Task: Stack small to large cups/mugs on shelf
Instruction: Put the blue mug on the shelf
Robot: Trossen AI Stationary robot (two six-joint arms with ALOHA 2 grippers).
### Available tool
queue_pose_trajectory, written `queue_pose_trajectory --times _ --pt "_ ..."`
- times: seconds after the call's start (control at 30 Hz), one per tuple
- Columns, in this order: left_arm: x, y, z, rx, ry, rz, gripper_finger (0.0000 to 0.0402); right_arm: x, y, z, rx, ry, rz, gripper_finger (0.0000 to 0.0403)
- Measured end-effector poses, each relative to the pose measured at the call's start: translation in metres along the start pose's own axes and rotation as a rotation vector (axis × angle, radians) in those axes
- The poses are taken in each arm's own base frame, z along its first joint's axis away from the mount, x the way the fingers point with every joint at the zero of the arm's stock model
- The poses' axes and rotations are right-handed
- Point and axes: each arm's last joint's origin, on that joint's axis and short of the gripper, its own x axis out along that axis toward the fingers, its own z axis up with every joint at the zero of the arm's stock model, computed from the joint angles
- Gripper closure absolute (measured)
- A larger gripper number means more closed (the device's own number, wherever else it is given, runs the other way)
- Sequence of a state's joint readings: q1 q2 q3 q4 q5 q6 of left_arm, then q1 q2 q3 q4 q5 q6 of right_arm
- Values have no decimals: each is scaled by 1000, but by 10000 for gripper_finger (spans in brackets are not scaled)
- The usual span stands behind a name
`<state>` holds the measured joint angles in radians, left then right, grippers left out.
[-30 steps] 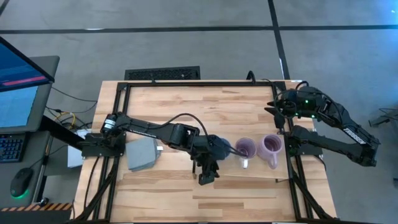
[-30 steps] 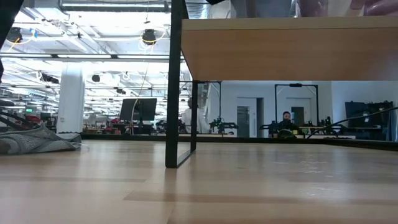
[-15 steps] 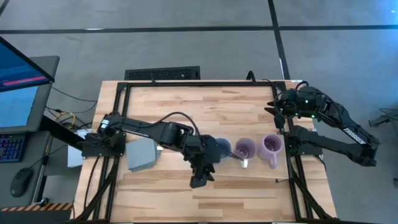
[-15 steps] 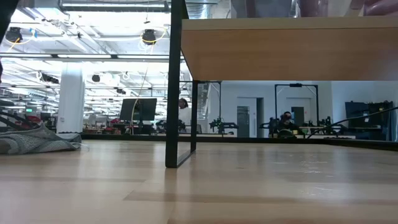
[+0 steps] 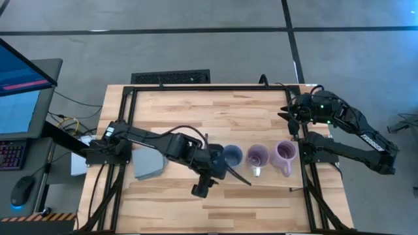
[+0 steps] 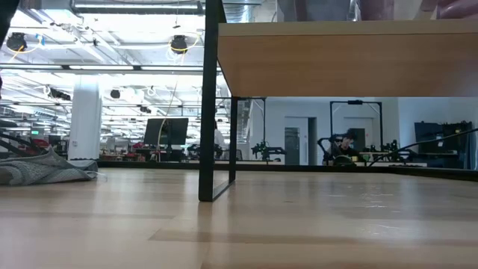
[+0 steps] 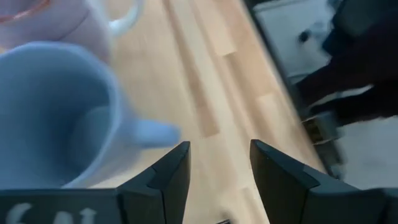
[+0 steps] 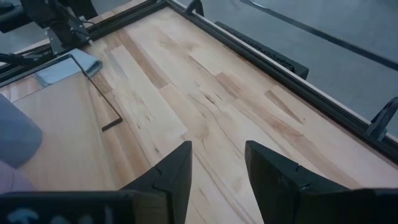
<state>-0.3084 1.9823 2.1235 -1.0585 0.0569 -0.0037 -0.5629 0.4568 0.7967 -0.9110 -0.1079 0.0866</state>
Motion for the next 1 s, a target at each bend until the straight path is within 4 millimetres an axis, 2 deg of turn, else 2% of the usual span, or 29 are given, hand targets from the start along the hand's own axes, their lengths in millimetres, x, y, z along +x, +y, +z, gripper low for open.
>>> queue_pose_trajectory --times 0.13,0.5,1.0 --pt "0 3 -4 77 38 17 244 0 0 0 4 0 0 231" --pt "32 2 -9 63 115 -68 244 0 0 1 19 -7 0 232" --pt "31 10 -8 38 118 26 244 0 0 1 20 -7 0 232"
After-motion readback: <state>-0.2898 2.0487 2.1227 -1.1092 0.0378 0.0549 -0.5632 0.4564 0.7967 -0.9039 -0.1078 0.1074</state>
